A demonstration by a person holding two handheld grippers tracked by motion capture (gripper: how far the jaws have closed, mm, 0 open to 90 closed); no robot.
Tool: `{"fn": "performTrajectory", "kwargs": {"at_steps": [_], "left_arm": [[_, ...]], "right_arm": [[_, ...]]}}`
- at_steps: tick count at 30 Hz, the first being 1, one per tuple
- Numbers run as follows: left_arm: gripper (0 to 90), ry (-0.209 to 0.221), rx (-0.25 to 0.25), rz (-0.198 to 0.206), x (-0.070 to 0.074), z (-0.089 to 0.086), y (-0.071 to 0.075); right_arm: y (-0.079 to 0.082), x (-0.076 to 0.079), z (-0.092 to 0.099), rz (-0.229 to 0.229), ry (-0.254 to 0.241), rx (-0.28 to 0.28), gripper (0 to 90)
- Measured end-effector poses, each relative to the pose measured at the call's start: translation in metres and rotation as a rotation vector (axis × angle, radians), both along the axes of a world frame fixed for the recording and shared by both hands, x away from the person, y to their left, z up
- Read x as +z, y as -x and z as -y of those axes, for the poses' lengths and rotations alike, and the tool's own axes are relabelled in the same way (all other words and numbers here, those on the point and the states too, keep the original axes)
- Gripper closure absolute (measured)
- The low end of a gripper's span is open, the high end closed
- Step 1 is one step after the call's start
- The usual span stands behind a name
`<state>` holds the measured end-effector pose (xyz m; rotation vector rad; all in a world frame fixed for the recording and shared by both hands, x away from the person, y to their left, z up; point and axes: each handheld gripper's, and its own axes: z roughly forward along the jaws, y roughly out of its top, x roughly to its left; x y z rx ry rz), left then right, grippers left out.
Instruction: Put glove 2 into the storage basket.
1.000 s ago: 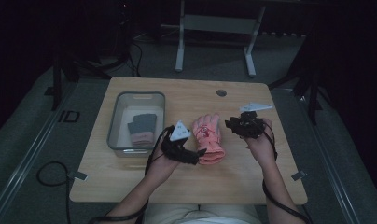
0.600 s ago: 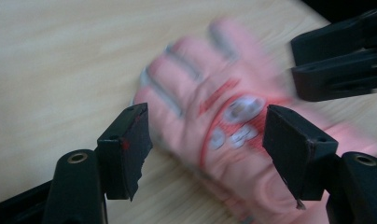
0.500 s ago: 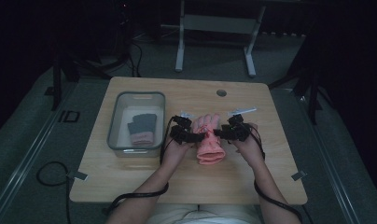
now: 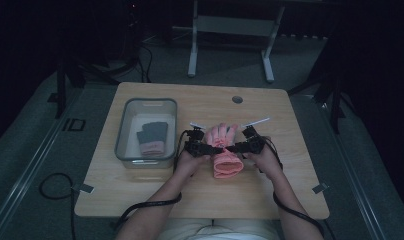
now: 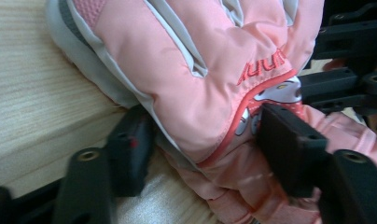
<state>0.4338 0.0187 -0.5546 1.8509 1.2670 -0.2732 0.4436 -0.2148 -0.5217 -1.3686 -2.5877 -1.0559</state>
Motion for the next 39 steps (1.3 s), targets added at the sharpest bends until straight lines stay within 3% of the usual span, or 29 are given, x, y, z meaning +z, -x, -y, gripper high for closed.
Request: {"fn": "performTrajectory", "kwargs": {"at_steps": [4, 9, 13, 20, 32, 33, 34, 35, 39], "left_arm": [[57.2, 0.018, -0.02, -0.004, 0.002, -0.002, 0.0], [70.0, 0.005, -0.025, 0.02, 0.01, 0.0, 0.002], [72.3, 0.015, -0.032, 0.027, 0.017, 0.001, 0.004], [74.0, 0.008, -0.061, 0.086, 0.044, -0.001, 0.006], [74.4, 0.029, -0.065, 0.189, 0.104, -0.021, 0.01], [74.3, 0.029, -0.065, 0.189, 0.104, -0.021, 0.01], [74.3, 0.035, -0.063, 0.207, 0.115, -0.028, 0.01], [74.3, 0.035, -0.065, 0.215, 0.119, -0.032, 0.01], [74.4, 0.026, -0.054, 0.242, 0.133, -0.045, 0.012]], "right_arm": [[0.001, -0.001, -0.005, -0.003, -0.002, -0.003, 62.0], [0.004, 0.003, -0.007, 0.007, 0.0, -0.02, 67.8], [0.007, 0.007, -0.004, 0.012, -0.024, -0.04, 69.7], [0.012, 0.022, -0.002, 0.044, -0.067, -0.047, 70.7], [0.017, 0.077, -0.011, 0.159, -0.125, -0.032, 70.8], [0.017, 0.077, -0.011, 0.159, -0.125, -0.032, 70.8], [0.017, 0.082, -0.014, 0.168, -0.129, -0.028, 70.8], [0.017, 0.092, -0.02, 0.186, -0.134, -0.021, 70.7], [0.017, 0.108, -0.034, 0.213, -0.133, -0.012, 70.7]]}}
